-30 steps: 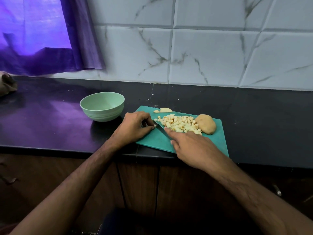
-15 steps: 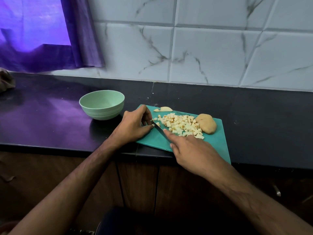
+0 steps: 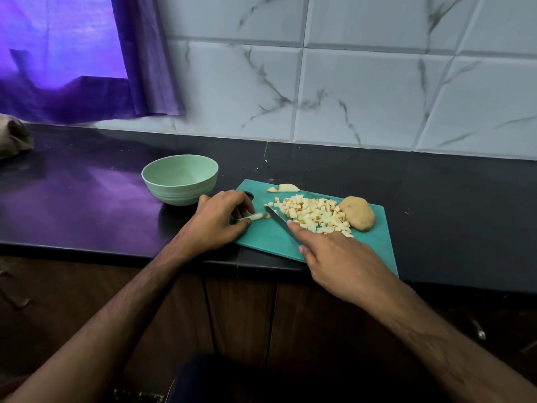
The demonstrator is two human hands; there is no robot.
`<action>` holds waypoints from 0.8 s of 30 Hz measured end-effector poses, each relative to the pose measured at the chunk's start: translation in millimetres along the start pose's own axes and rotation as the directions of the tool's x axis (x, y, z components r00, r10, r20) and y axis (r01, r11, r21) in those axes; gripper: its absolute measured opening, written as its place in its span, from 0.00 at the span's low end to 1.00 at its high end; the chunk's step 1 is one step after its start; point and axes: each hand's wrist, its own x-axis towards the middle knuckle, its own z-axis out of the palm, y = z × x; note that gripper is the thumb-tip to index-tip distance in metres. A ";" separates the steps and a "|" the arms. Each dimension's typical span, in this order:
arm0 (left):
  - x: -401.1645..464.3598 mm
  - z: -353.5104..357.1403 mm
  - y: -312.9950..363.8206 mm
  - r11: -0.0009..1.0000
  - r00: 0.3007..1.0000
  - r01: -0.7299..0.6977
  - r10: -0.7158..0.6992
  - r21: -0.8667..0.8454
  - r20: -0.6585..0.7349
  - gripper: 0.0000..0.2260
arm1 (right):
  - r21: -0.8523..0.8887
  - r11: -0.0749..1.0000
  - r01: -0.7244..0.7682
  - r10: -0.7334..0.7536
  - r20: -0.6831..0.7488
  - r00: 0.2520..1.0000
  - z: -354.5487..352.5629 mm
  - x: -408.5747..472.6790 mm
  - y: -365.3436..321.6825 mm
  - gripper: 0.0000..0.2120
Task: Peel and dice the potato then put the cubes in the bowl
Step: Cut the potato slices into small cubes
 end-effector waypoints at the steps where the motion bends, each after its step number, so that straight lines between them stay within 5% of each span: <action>1: 0.1 0.0 0.6 1.000 1.000 -0.009 0.009 0.013 0.010 0.08 | 0.002 1.000 -0.003 0.003 0.006 1.000 2.9 -0.4 -0.6 0.25; 24: 5.9 3.6 -4.0 0.995 0.996 -0.090 0.091 -0.032 0.022 0.06 | -0.051 0.999 0.017 -0.018 -0.026 1.000 0.4 2.2 -0.3 0.25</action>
